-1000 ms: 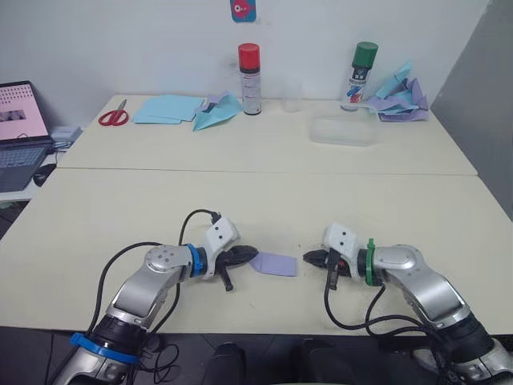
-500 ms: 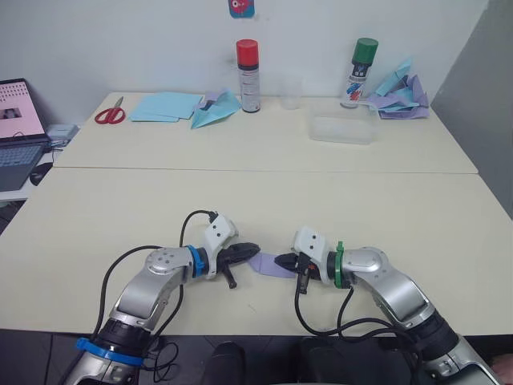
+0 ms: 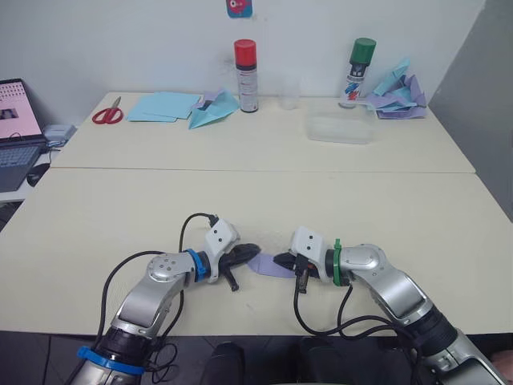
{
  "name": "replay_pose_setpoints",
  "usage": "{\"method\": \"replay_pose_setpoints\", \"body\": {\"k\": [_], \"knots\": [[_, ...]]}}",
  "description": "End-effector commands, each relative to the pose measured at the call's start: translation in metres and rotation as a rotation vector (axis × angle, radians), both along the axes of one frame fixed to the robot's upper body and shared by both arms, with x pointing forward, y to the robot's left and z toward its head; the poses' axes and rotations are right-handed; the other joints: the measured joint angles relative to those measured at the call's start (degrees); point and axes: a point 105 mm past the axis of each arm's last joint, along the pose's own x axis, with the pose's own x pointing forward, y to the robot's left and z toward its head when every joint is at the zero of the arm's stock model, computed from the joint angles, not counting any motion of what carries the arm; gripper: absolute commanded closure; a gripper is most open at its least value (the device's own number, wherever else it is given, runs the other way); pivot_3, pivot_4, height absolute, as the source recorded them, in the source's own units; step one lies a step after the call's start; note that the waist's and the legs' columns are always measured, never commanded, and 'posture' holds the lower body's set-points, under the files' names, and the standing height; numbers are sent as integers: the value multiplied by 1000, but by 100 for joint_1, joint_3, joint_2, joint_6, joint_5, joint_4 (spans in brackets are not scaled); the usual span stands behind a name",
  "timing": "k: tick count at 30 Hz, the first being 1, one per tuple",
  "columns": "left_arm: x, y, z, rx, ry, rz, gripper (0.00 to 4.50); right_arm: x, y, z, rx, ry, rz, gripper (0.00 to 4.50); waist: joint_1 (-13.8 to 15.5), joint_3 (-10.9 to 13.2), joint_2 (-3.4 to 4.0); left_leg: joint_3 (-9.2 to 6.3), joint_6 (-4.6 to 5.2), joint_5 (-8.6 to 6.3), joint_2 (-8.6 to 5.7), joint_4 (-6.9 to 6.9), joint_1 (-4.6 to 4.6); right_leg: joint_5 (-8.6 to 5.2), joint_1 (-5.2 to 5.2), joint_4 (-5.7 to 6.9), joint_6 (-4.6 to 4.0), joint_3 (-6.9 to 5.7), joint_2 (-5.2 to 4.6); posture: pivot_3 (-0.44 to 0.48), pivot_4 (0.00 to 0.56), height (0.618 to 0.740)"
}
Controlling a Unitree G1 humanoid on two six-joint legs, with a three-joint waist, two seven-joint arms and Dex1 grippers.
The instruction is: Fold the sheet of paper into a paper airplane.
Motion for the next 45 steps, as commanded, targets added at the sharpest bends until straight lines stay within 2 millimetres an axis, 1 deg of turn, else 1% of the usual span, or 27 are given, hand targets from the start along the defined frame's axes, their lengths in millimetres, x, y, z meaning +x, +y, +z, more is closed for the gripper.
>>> {"method": "replay_pose_setpoints", "body": {"k": [1, 3, 5, 6, 7, 9, 10, 11, 12, 13, 14, 16, 17, 18, 21, 23, 25, 27, 28, 29, 31, 34, 38, 41, 45], "knots": [[3, 65, -31, 155, 89, 228, 4500, -2, -12, -15, -58, 54, -35, 4480, -11, -1, 0, 1, 0, 0, 1, -2, 6, -11, 1, 1, -20, -1, 0, 0, 150, 740], [3, 84, -30, 183, 85, 282, 4500, -1, -12, -15, -57, 53, -35, 4480, -28, -2, 0, 1, 0, 0, 5, -5, 15, -19, 1, 6, -34, -7, 1, 0, 150, 740], [7, 98, -27, 206, 70, 332, 4500, 0, -12, -14, -53, 54, -35, 4480, -29, -7, 10, 0, 0, -1, 7, -13, 24, -21, -1, 6, -36, -11, 1, 0, 150, 740], [10, 102, -23, 205, 53, 348, 4500, 0, -11, -13, -51, 53, -32, 4480, -28, -8, 10, 1, -1, -1, 8, -15, 24, -22, -1, 6, -38, -10, 0, 0, 150, 740], [13, 103, -15, 181, 33, 350, 4500, 1, -10, -12, -47, 51, -29, 4480, -29, -8, 10, 3, -1, -1, 7, -15, 24, -22, -2, 6, -38, -10, 0, 0, 150, 740], [23, 96, 10, 99, -44, 337, 4500, 5, -5, -3, 1, 39, -26, 4480, -30, -6, 8, 5, -1, -1, 8, -15, 23, -20, -3, 6, -35, -9, 1, 0, 150, 740], [26, 90, 25, 61, -97, 315, 4500, 7, 0, 8, 66, 34, -30, 4480, -30, 1, -1, 5, -1, -1, 8, -15, 21, -19, -5, 6, -34, -10, 1, 0, 150, 740], [28, 84, 41, 23, -150, 291, 4500, 11, 4, 23, 149, 36, -40, 4480, -29, 14, -11, 6, -1, -1, 8, -15, 16, -18, -9, 9, -31, -12, 2, 0, 150, 740], [29, 80, 55, -11, -192, 268, 4500, 13, 6, 37, 194, 17, -21, 4480, -26, 43, -23, 7, -1, -1, 9, -15, 14, -16, -10, 9, -29, -16, 3, 0, 150, 740], [27, 76, 65, -35, -217, 244, 4500, 13, 6, 48, 221, -4, 4, 4480, -17, 62, -26, 5, -1, 0, 12, -14, 3, -12, -18, 12, -22, -20, 3, 0, 150, 740], [23, 73, 76, -52, -238, 206, 4245, 13, 5, 62, 257, -14, 20, 4311, -6, 67, -26, 3, -1, 0, 12, -13, -14, 2, -27, 13, 1, -21, 3, 0, 150, 740], [11, 67, 88, -48, -258, 124, 3795, 8, 1, 85, 311, -2, 84, 3932, 1, 69, -26, 6, -3, 2, 12, -2, -90, 8, -94, 14, 10, -15, 0, 0, 150, 740], [4, 64, 93, -37, -265, 79, 3536, 2, -3, 95, 321, 10, 135, 3616, 4, 69, -26, 8, -11, 6, 11, 1, -115, 10, -113, 11, 13, -11, -1, 0, 150, 740], [-3, 62, 95, -27, -266, 41, 3231, -5, -6, 101, 318, 19, 181, 3282, 4, 69, -26, 6, -12, 6, 9, 2, -122, 8, -114, 6, 17, -13, -4, 0, 150, 740], [-22, 57, 95, 21, -271, -58, 2318, -24, -15, 105, 279, 30, 296, 2187, 9, 69, -26, 8, -35, -12, 5, 1, -123, -13, -109, -1, 49, -8, -24, 0, 150, 740], [-34, 52, 95, 19, -266, -101, 1710, -36, -20, 104, 266, 58, 346, 1497, 10, 70, -26, 9, -36, -23, 6, -1, -125, -20, -109, -12, 49, -7, -26, 0, 150, 740], [-49, 45, 91, 22, -274, -151, 1066, -48, -25, 93, 211, 82, 394, 794, 11, 71, -26, 11, -35, -26, 7, 0, -130, -22, -111, -14, 47, -12, -25, 0, 150, 740], [-64, 38, 84, 30, -274, -197, 445, -50, -26, 79, 169, 73, 390, 761, 11, 71, -27, 11, -34, -27, 8, 0, -129, -23, -111, -13, 46, -11, -25, 0, 150, 740], [-70, 36, 81, 30, -275, -213, 122, -46, -25, 72, 162, 65, 362, 761, -3, 71, -27, 11, -34, -27, 9, 0, -128, -23, -110, -14, 45, -11, -25, 0, 150, 740], [-74, 34, 79, 30, -282, -223, 103, -41, -23, 66, 160, 49, 338, 933, -9, 72, -28, 16, -34, -27, 8, 1, -123, -23, -110, -13, 45, -7, -23, 0, 150, 740], [-80, 32, 78, 20, -297, -216, 94, -35, -20, 57, 139, 11, 306, 1577, -3, 77, -28, 24, -34, -26, 7, 2, -111, -24, -109, -4, 36, -2, -16, 0, 150, 740], [-85, 32, 77, 1, -293, -193, 94, -28, -15, 51, 120, -45, 264, 2455, 4, 78, -28, 22, -35, -24, 6, 4, -90, -16, -97, 10, 24, -5, -14, 0, 150, 740], [-94, 31, 72, -3, -263, -193, 94, -19, -7, 45, 118, -77, 198, 2455, 3, 77, -28, 27, -35, -22, 7, 7, -89, -8, -98, 11, 21, -2, -6, 0, 150, 740], [-89, 28, 77, -19, -279, -162, 94, -10, -2, 42, 122, -94, 149, 2455, 5, 78, -28, 29, -35, -22, 7, 7, -92, -10, -100, 11, 19, 0, -4, 0, 150, 740], [-85, 22, 85, -39, -290, -150, 94, -3, 1, 38, 109, -105, 124, 2455, 6, 77, -30, 31, -35, -22, 6, 7, -94, -10, -99, 11, 19, 3, -3, 0, 150, 740]]}}
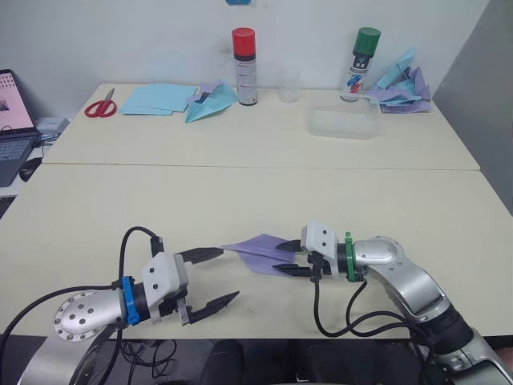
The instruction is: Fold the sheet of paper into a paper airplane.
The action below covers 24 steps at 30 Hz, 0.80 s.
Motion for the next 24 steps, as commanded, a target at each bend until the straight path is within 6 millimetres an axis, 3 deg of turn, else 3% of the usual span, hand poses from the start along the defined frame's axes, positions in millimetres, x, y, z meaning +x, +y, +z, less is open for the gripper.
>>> {"method": "replay_pose_setpoints", "body": {"k": [1, 6, 9, 13, 15, 19, 22, 24], "knots": [[-1, -10, 15, -26, -43, -14, 94, 8, 4, 6, 0, -57, -20, 2455, -1, -1, -1, 1, 0, 0, 0, 0, 1, 0, 0, 0, 0, 1, 0, 0, 150, 740], [1, -19, 25, -49, -48, -13, 94, 19, 5, 0, -30, -66, -51, 2455, -1, -1, -1, 1, 0, 0, -1, 1, 2, 1, 0, 3, 0, 0, 3, 0, 150, 740], [3, -18, 27, -57, -42, 6, 94, 22, 7, 0, -26, -49, -68, 3005, -1, -1, -1, 2, 0, 0, -1, 1, 2, 1, 1, 3, -1, 1, 5, 0, 150, 740], [6, -15, 29, -75, -34, 28, 94, 22, 5, -1, -33, -39, -66, 4454, 0, -1, -1, 0, 0, 0, -1, 1, 2, 1, 1, 4, -1, 0, 6, 0, 150, 740], [6, -14, 29, -75, -35, 29, 94, 22, 0, -2, -35, -38, -75, 4488, 0, -1, -1, 1, 0, 0, -1, 3, 2, 1, 2, 5, -1, 1, 5, 0, 150, 740], [11, -17, 41, -81, 11, -36, 94, 39, -28, 11, 26, -47, -248, 4488, 25, -1, -2, -2, 0, 0, -4, 9, 1, 1, 4, 8, -1, -3, 5, 0, 150, 740], [20, -22, 63, -49, 93, -149, 94, 51, -64, 41, 114, -72, -491, 4488, 88, 0, -3, -15, -1, 1, -8, 24, -6, 4, 7, 15, 2, -13, 6, 0, 150, 740], [25, -26, 78, -8, 136, -230, 94, 56, -93, 49, 121, -96, -688, 4488, 101, 0, -3, -19, -1, 1, -10, 34, -8, 5, 8, 18, 4, -16, 9, 0, 150, 740]]}}
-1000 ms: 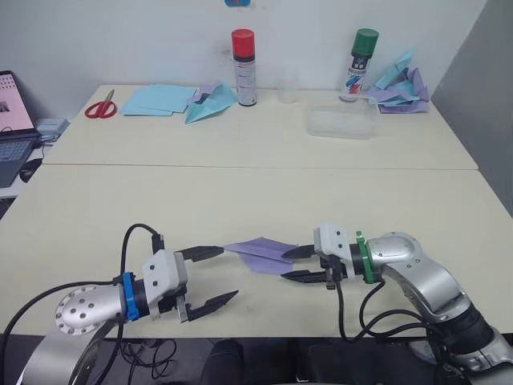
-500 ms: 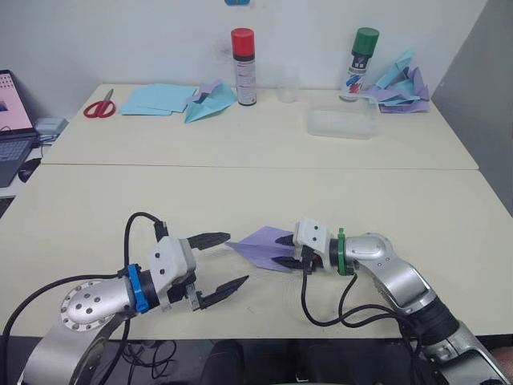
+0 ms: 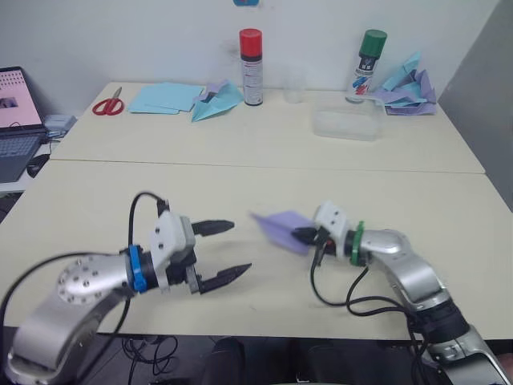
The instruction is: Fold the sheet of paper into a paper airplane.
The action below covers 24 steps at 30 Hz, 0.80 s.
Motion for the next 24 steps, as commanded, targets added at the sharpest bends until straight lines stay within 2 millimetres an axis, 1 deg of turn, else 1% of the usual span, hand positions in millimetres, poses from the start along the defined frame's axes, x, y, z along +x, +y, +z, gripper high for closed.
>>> {"method": "replay_pose_setpoints", "body": {"k": [1, 2, 4, 6, 9, 11, 12, 14, 16, 18, 21, 24], "knots": [[3, -7, 22, 45, 58, -134, 94, 7, -46, 28, 29, -81, -299, 4488, -1, -1, 1, 7, 0, 0, 1, 4, 3, 2, 2, -2, 4, 9, 4, 0, 150, 740], [10, -7, 26, 72, 51, -149, 94, 5, -57, 25, 9, -83, -360, 4488, -16, -1, 1, 8, 0, 0, -3, 4, 2, 2, 5, -5, 4, 7, 6, 0, 150, 740], [27, -8, 33, 119, 3, -165, 94, 0, -75, 13, -25, -60, -477, 4488, -23, -2, -1, 20, 0, -1, -6, 2, 3, 1, 4, -9, 5, 15, 18, 0, 150, 740], [39, -12, 39, 141, -22, -187, 94, -1, -86, 3, -18, -29, -568, 4488, -36, -2, -1, 20, 0, -1, -4, 2, 0, 1, 2, -11, 5, 17, 24, 0, 150, 740], [48, -16, 43, 154, -50, -223, 94, 1, -93, -9, 45, 37, -696, 4488, -138, -1, 1, 32, 1, -1, 3, 3, 0, 2, -9, -2, 4, 27, 31, 0, 150, 740], [55, -19, 44, 142, -61, -225, 94, 0, -90, -15, 60, 63, -697, 4488, -148, -1, 2, 34, 1, -1, 7, 2, 2, 2, -9, 3, 4, 32, 36, 0, 150, 740], [56, -18, 42, 144, -57, -228, 94, -1, -89, -15, 61, 54, -690, 4308, -149, -1, 2, 31, 1, -1, 10, 2, 2, 2, -10, 2, 4, 32, 39, 0, 150, 740], [56, -16, 38, 153, -50, -234, 94, -1, -87, -7, 73, 6, -670, 3851, -145, -1, 2, 30, 2, -1, 11, 2, 2, 1, -10, 2, 2, 32, 42, 0, 150, 740], [56, -14, 38, 150, -46, -231, 94, -1, -86, 6, 76, -54, -645, 3159, -136, -1, 2, 27, 2, -1, 12, 1, -1, 0, -10, 1, 2, 31, 43, 0, 150, 740], [57, -9, 39, 146, -41, -217, 94, -1, -85, 20, 83, -111, -594, 2372, -128, -1, 2, 29, 2, -1, 9, 3, -4, 0, -11, -1, 2, 32, 40, 0, 150, 740], [62, 2, 38, 149, -35, -176, 94, -4, -81, 42, 88, -171, -483, 1290, -125, -1, 2, 31, 2, -1, 6, 10, -5, 1, -10, -1, 3, 32, 38, 0, 150, 740], [71, 24, 35, 143, -33, -106, 94, -9, -88, 64, 44, -209, -339, 220, -122, 0, 4, 27, 2, -1, 8, 17, -5, 1, -8, 2, 3, 28, 39, 0, 150, 740]]}}
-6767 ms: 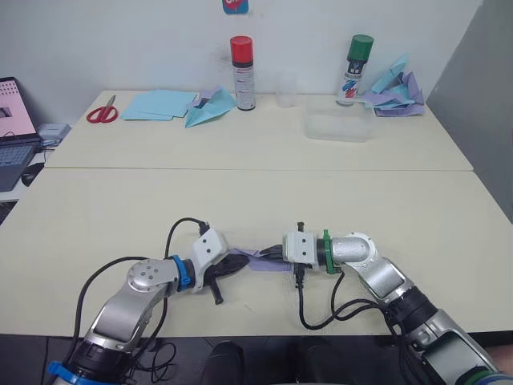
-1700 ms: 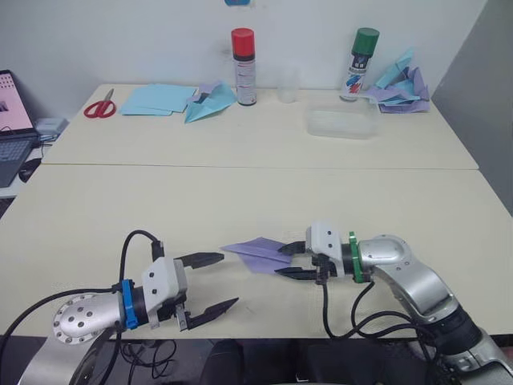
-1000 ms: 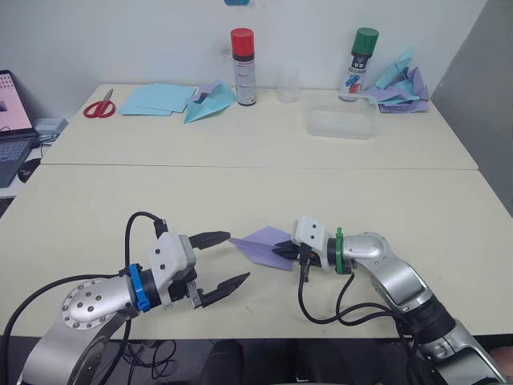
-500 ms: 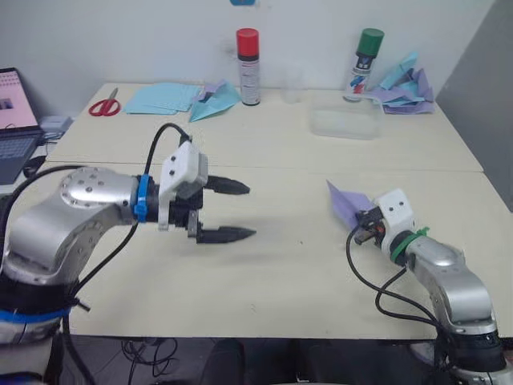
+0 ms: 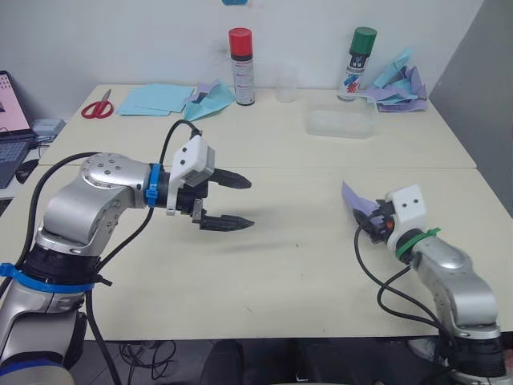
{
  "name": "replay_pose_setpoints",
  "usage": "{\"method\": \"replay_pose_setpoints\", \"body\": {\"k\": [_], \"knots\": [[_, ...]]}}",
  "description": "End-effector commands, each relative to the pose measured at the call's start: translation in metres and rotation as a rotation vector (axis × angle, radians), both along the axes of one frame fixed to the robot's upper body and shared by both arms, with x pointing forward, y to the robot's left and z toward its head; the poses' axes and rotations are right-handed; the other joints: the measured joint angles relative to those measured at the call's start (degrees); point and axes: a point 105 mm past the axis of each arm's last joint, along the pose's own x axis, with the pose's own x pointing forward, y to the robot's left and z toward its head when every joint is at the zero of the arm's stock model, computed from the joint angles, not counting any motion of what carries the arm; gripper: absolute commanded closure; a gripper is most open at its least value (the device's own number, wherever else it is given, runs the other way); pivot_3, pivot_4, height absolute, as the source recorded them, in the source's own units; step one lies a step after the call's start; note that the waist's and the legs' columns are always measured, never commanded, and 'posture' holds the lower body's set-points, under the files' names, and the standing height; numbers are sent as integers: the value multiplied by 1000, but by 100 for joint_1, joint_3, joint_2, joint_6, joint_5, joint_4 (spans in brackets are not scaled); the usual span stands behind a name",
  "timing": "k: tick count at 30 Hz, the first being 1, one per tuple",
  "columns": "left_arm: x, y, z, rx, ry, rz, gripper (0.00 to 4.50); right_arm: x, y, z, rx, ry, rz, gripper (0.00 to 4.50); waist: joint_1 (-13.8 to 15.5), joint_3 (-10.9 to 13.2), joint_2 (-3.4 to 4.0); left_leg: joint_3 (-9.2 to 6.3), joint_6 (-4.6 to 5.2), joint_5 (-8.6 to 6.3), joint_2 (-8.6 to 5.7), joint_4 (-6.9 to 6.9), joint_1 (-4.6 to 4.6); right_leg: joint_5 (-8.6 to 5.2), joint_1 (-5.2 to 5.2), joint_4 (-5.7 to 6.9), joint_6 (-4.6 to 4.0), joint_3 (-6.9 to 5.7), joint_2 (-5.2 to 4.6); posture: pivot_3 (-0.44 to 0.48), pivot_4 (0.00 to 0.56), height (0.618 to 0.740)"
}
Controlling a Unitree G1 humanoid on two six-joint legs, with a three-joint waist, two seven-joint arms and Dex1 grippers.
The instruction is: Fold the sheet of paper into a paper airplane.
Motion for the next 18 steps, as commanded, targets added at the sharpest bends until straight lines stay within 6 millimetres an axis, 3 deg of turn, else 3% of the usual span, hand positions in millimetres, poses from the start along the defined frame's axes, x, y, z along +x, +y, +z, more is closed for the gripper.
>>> {"method": "replay_pose_setpoints", "body": {"k": [1, 4, 7, 12, 18], "knots": [[9, 31, 8, -13, -57, 92, 94, -9, -7, 39, -60, -74, 175, 16, 3, 5, 7, 1, 0, 0, 0, 1, 0, 0, 0, 0, 0, 0, 0, 0, 150, 740], [20, 75, -1, 14, -101, 290, 94, -32, -26, 47, -160, 37, 392, 16, 9, 8, 13, 0, 3, -2, 2, 10, -3, 0, 1, -3, 0, -3, 0, 0, 150, 740], [15, 110, -10, 26, -110, 449, 94, -42, -52, 62, -207, 85, 454, 16, -7, 8, 13, 2, 10, -6, 5, 12, -5, -1, 2, -9, -1, 0, -2, 0, 150, 740], [3, 128, -2, -22, -149, 590, 94, -47, -87, 66, -297, 158, 414, 16, 29, 8, 11, 2, 20, -11, 9, 29, -9, 0, 5, -5, -1, -6, -25, 0, 150, 740], [-3, 129, 1, -19, -169, 613, 94, -35, -95, 76, -272, 127, 376, 16, 35, 10, 14, 9, 19, -11, 0, 47, -10, 17, 9, -1, 18, -4, -44, 0, 150, 740]]}}
